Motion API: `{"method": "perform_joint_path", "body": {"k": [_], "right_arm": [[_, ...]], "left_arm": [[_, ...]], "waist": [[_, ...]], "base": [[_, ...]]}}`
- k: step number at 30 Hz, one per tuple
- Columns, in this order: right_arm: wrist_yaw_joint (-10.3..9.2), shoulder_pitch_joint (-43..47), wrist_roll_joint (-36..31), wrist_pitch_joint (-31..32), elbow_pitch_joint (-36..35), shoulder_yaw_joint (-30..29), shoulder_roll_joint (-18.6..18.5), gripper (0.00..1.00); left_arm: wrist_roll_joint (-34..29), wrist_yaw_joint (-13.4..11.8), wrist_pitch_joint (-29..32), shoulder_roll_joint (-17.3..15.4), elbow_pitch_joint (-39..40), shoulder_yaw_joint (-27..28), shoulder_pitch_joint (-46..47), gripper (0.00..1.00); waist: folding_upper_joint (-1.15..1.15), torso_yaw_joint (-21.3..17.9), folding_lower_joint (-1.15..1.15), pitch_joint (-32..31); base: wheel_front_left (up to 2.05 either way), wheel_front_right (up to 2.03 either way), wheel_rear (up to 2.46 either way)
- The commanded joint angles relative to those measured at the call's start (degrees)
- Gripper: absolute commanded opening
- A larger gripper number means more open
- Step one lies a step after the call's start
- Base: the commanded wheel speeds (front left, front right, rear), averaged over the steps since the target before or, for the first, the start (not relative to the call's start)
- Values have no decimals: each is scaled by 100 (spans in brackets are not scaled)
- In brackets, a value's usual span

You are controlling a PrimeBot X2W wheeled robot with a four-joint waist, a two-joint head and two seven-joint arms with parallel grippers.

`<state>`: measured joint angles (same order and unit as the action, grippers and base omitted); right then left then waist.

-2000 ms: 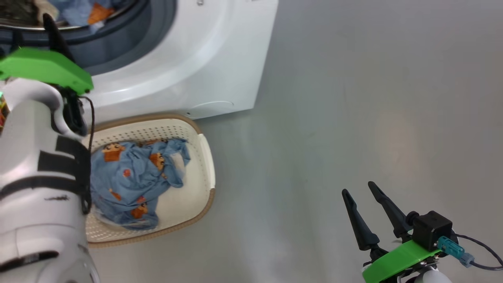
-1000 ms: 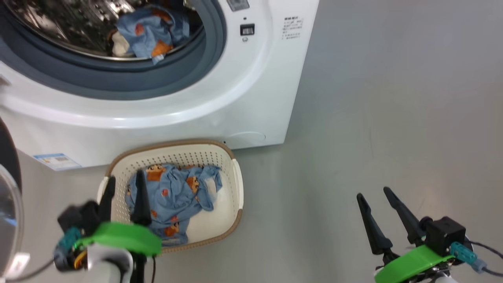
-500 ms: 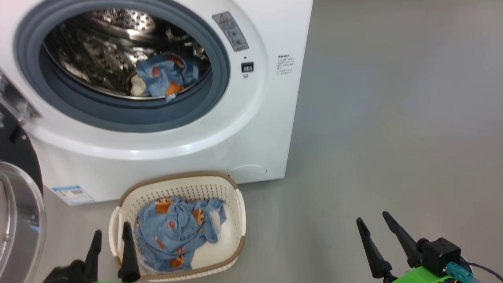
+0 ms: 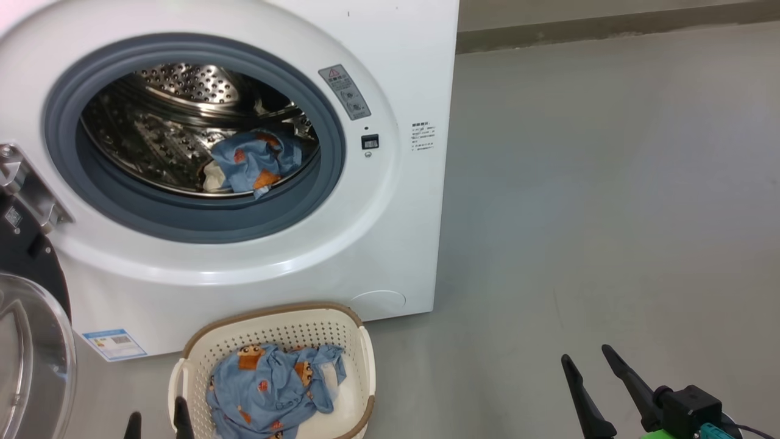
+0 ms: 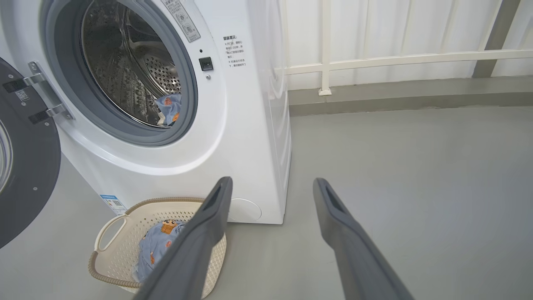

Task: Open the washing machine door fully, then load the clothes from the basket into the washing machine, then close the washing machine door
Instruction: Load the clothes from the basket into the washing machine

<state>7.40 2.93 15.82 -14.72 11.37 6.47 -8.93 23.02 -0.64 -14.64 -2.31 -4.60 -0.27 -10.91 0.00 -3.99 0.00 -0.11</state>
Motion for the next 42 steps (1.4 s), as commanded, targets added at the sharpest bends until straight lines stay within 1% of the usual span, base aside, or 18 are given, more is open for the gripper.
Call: {"method": "perform_joint_path", "body": {"k": [1,11,28,42], "right_arm": [[9,-26,-82,-28,-166,84,-76,100],[9,93,-136,-28,-198,-40,-39,100],[9,135,-147,-28,-210,-48,19,100],[9,123,-137,-28,-226,-14,44,100]], "left_arm": [[-4,13,-36,-57,165,185,48,100],[66,21,-36,-57,312,103,-130,100],[87,14,-36,-57,340,166,-166,100],[66,-11,-36,-57,383,97,-145,100]], "waist": [[0,-19,0,-33],[0,-22,0,-194],[0,-35,0,-292],[0,-37,0,-211]], "base": [[0,0,0],[0,0,0],[0,0,0],[0,0,0]]}}
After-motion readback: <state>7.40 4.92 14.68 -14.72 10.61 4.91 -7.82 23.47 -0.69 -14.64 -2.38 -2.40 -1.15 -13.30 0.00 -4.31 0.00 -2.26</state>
